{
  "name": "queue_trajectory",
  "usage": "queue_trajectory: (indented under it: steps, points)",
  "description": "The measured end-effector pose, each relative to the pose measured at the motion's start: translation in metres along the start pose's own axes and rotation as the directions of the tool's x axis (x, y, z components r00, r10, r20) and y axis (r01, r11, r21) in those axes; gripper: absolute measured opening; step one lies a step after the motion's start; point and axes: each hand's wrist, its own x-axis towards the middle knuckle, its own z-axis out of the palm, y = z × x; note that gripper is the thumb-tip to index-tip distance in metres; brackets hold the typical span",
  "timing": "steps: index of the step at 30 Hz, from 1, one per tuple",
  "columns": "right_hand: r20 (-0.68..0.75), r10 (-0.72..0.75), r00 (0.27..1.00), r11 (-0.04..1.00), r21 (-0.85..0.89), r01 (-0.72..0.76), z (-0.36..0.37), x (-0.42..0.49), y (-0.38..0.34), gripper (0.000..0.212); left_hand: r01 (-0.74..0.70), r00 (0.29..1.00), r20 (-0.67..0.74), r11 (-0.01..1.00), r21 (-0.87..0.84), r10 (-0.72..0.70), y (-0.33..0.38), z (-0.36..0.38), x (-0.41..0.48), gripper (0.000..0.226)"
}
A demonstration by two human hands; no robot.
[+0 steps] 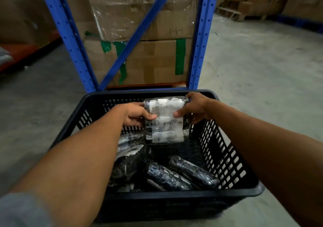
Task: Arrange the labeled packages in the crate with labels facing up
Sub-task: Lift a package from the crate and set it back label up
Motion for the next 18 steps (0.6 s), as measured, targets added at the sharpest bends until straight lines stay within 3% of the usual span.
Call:
queue_trajectory:
  steps: [4, 8, 10, 13, 14, 16, 18]
  points:
    - [-0.072, -0.135, 0.988, 0.99, 0.036, 0.138, -0.006, -0.011, -0.018, 0.097, 0.046, 0.977, 0.215, 0.964, -0.261, 0.011, 0.004, -0.024, -0.025, 0.093]
    - [-0.168, -0.333, 0.928, 0.941, 0.002, 0.338, -0.008, -0.015, -0.03, 0.094, 0.172, 0.946, 0.324, 0.843, -0.51, 0.004, 0.008, -0.041, -0.035, 0.133]
    - [-0.228, -0.459, 0.858, 0.887, -0.07, 0.456, -0.005, -0.014, -0.033, 0.085, 0.1, 0.963, 0.261, 0.799, -0.593, 0.073, 0.022, -0.041, -0.037, 0.117]
    - [-0.29, -0.685, 0.668, 0.728, -0.289, 0.621, 0.005, -0.017, -0.035, 0.07, -0.111, 0.977, 0.068, 0.753, -0.648, 0.203, 0.046, -0.041, -0.042, 0.053]
    - [-0.3, -0.745, 0.596, 0.667, -0.358, 0.653, 0.009, -0.017, -0.033, 0.067, -0.15, 0.974, 0.035, 0.754, -0.64, 0.223, 0.048, -0.041, -0.044, 0.043]
    - [-0.314, -0.82, 0.48, 0.573, -0.472, 0.67, 0.015, -0.012, -0.03, 0.063, -0.192, 0.963, 0.03, 0.763, -0.617, 0.267, 0.046, -0.044, -0.048, 0.042]
    - [-0.322, -0.835, 0.445, 0.549, -0.511, 0.661, 0.016, -0.006, -0.025, 0.064, -0.249, 0.941, 0.043, 0.775, -0.58, 0.334, 0.038, -0.045, -0.05, 0.054]
